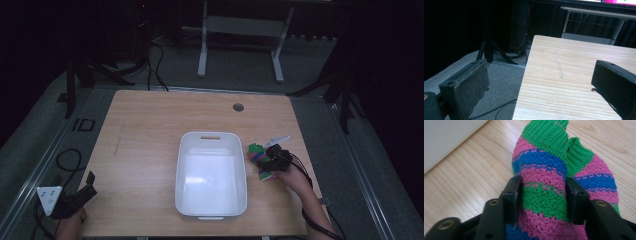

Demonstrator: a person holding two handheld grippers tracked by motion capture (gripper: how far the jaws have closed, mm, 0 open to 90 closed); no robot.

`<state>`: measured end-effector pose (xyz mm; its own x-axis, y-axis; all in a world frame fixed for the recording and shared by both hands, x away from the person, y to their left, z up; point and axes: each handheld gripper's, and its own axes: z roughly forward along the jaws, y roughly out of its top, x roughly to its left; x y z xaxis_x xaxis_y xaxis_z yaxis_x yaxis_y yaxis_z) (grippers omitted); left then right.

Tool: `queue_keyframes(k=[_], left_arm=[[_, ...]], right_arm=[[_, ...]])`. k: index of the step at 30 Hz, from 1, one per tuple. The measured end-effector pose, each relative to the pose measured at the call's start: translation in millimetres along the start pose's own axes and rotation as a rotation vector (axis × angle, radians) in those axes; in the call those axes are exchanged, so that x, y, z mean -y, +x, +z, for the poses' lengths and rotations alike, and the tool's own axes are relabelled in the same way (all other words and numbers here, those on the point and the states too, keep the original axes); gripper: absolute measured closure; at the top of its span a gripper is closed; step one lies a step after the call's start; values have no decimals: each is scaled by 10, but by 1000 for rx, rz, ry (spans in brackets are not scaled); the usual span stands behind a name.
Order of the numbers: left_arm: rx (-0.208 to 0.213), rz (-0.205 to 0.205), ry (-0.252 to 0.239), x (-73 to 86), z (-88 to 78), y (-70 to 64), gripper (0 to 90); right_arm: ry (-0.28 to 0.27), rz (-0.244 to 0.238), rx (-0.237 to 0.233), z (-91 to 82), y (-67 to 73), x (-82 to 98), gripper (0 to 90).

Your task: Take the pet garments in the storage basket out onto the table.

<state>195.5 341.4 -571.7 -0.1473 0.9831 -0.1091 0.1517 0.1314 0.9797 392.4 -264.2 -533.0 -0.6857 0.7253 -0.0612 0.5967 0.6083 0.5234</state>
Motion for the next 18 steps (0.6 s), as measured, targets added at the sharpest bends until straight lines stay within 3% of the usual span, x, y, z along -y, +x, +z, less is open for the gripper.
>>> queue_keyframes(k=[7,11,18], left_arm=[[0,-1,-3,1,-2,1,18],[-1,0,-3,1,-1,-2,18],[-2,2,-4,2,-2,-5,18]], right_arm=[[-31,6,-16,-79,7,-27,369],[-91,1,8,-249,26,-33,277],[-180,7,-21,-517,15,69,133]])
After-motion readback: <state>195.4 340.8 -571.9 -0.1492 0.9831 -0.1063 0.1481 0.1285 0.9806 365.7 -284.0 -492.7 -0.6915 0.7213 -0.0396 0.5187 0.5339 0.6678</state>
